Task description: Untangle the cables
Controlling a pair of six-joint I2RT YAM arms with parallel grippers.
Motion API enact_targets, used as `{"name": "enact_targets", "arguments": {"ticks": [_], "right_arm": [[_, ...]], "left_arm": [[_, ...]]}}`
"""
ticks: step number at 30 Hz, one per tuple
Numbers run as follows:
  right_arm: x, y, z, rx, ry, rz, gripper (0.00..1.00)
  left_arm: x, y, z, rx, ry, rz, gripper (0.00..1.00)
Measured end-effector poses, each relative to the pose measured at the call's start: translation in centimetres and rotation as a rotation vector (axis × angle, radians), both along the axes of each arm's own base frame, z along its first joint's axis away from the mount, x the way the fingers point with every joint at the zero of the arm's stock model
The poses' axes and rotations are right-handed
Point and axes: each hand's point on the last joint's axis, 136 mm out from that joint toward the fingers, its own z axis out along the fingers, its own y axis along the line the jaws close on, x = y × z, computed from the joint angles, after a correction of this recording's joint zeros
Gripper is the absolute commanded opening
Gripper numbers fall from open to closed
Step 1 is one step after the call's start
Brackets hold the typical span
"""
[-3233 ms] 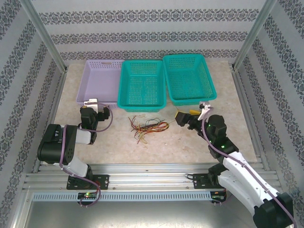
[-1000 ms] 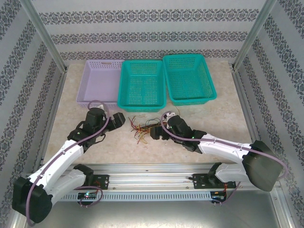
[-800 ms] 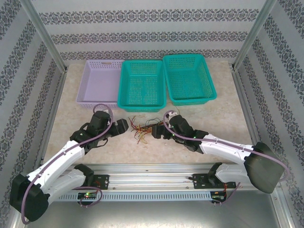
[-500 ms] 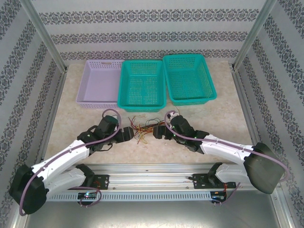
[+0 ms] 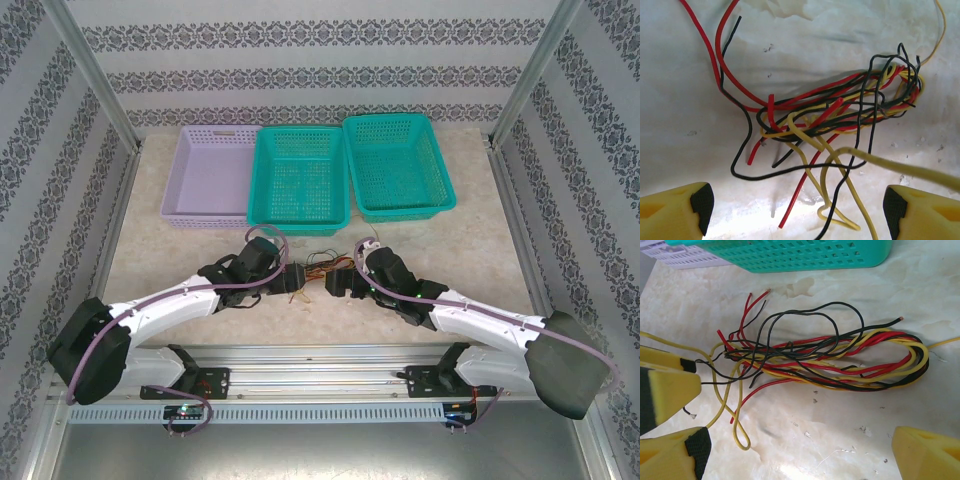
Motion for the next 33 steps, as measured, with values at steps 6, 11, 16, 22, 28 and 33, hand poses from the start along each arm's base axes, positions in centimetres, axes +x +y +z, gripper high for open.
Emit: {"name": "enact_targets", "arguments": {"ticks": [6, 11, 16, 22, 28, 33], "right_arm": [[-0.1, -0.1, -0.1, -0.001, 0.002, 0.0, 0.94], [-0.2, -0.2, -0.1, 0.001, 0.002, -0.001, 0.93], [-0.2, -0.2, -0.2, 0.001, 0.003, -0.001, 0.93], [-0.2, -0.2, -0.3, -0.001, 0.006, -0.002, 0.93], [-0.1, -0.1, -1.2, -0.019, 0.025, -0.001, 0.93], [0.0, 0.0, -2.0, -0.03, 0.04, -0.001, 0.93]], "left_arm": [[1.8, -0.7, -0.3, 0.024, -0.012, 0.021, 0.81], [2.6, -0.9, -0.5, 0.042, -0.019, 0.036, 0.71], [3.4, -1.4, -0.8, 0.046, -0.022, 0.038, 0.59], [3.3, -1.2, -1.9, 0.071, 0.0, 0.041, 0.5], [3.3, -1.2, -2.2, 0.078, 0.007, 0.041, 0.4], [3.3, -1.2, -2.4, 0.082, 0.007, 0.04, 0.28]]}}
